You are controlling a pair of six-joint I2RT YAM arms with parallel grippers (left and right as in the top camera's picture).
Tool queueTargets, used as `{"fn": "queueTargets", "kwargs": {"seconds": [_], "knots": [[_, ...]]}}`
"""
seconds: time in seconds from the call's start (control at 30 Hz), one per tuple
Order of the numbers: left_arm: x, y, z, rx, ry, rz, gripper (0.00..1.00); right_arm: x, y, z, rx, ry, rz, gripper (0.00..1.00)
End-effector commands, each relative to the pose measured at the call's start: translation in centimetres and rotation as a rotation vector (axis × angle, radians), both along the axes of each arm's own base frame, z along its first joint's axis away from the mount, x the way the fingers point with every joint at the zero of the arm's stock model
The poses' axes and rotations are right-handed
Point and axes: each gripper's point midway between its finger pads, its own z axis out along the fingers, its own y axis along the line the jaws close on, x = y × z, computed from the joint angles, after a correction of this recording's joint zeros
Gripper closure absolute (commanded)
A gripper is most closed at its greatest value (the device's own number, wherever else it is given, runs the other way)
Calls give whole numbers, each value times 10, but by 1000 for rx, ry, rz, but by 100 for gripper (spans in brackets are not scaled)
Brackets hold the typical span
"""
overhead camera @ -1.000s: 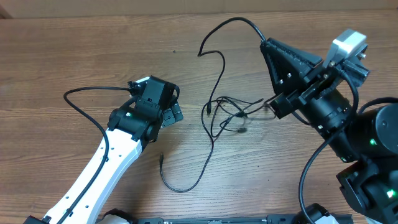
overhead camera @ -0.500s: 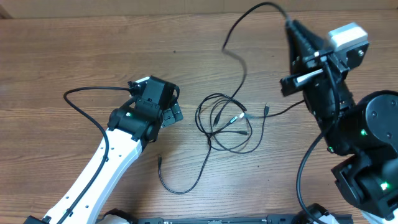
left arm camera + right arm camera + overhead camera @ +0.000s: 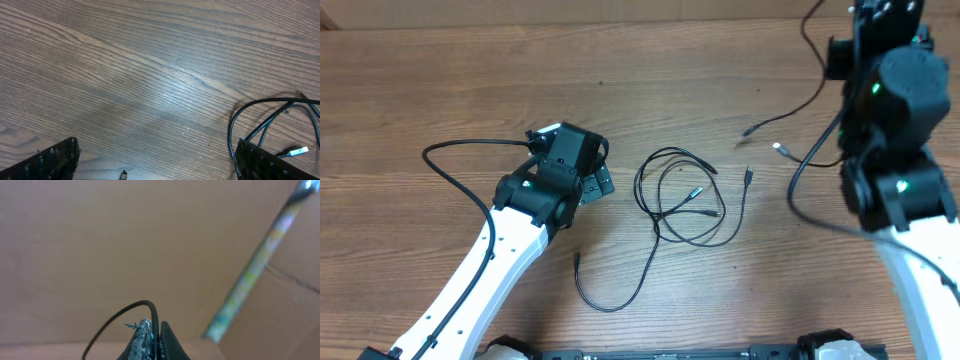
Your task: Untangle cables
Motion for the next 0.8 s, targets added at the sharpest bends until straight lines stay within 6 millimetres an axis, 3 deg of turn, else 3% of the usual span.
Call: {"fn": "queueTargets", "kwargs": {"seconds": [0.0, 0.1, 0.2, 0.23, 0.27, 0.4, 0.6, 0.77], "knots": [[5, 2, 7, -2, -22, 22, 0, 23, -14, -10, 30, 22, 134, 96], [5, 2, 7, -3, -23, 22, 0, 43, -47, -36, 214, 40, 218, 96], [5, 2, 7, -2, -22, 22, 0, 65, -104, -69, 472, 18, 219, 96], [5, 2, 7, -3, -23, 22, 0, 69, -115, -76, 513, 9, 218, 96], [5, 2, 7, -3, -23, 22, 0, 77, -140, -91, 604, -12, 204, 96], [5, 2, 7, -2, -22, 22, 0, 87, -213, -141, 802, -63, 115, 96], [5, 2, 7, -3, -23, 22, 0, 72, -292, -206, 909, -73, -63, 96], [5, 2, 7, -2, -22, 22, 1, 39, -350, -228, 916, -105, -218, 96]]}}
